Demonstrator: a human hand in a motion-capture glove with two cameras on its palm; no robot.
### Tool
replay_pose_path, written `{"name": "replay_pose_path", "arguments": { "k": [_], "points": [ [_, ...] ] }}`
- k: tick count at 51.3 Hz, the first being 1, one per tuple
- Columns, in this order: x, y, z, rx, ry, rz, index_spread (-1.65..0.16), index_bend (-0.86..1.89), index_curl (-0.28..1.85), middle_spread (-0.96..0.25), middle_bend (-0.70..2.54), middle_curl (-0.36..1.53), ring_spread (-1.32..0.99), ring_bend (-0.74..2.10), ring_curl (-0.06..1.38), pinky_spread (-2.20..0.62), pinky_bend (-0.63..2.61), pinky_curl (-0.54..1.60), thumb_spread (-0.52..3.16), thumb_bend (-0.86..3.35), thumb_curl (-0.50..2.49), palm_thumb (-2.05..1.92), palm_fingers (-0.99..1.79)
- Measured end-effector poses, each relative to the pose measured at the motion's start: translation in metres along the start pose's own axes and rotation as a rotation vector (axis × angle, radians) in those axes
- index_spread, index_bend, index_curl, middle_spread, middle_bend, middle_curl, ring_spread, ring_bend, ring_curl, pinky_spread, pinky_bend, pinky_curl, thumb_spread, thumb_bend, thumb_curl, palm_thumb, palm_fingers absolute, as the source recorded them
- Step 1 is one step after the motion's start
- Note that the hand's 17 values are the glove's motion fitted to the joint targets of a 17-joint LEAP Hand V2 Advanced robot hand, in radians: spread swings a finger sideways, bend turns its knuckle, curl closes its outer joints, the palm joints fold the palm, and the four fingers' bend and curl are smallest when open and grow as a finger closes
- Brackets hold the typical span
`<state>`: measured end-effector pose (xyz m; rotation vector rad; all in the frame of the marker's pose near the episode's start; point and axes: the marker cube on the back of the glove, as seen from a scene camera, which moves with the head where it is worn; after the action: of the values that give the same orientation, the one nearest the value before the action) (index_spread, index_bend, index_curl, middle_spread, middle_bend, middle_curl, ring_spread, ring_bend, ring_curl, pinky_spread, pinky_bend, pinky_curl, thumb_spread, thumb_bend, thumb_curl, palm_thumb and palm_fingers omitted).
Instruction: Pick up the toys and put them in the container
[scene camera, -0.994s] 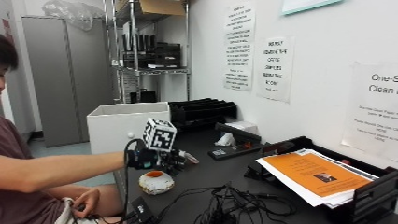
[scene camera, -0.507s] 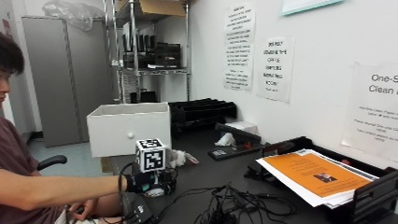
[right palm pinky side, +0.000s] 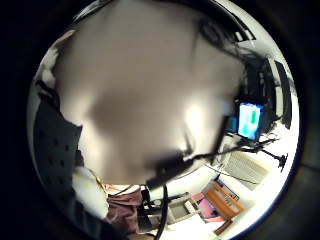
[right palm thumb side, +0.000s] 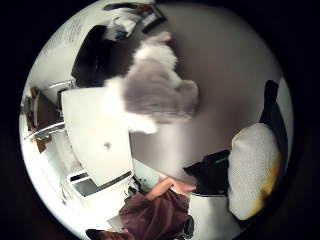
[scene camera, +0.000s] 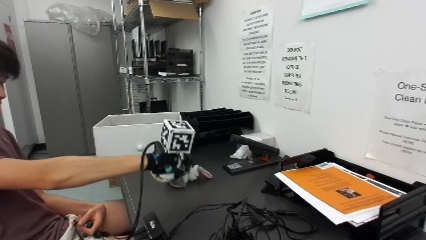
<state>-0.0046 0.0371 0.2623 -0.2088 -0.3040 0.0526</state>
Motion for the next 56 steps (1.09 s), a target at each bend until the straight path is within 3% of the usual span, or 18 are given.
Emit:
{"name": "replay_pose_path", "arguments": {
  "k": [14,32,56],
  "points": [
    [-0.07,0.024,-0.125,0.116,0.075,-0.105,-0.28,1.03,0.66,-0.25,1.24,0.73,-0.39,1.34,0.7,-0.39,1.04,0.52,0.65,0.14,0.78,0.55,1.13],
    [-0.151,0.033,-0.215,0.179,0.161,-0.173,-0.25,1.06,0.8,-0.21,1.3,0.79,-0.38,1.4,0.73,-0.4,1.08,0.57,0.49,0.11,0.91,0.55,1.06],
    [-0.295,0.034,-0.253,0.227,0.293,-0.303,-0.25,1.0,0.91,-0.19,1.29,0.82,-0.37,1.41,0.73,-0.4,1.07,0.6,0.41,0.08,1.06,0.55,1.04]
  ]
}}
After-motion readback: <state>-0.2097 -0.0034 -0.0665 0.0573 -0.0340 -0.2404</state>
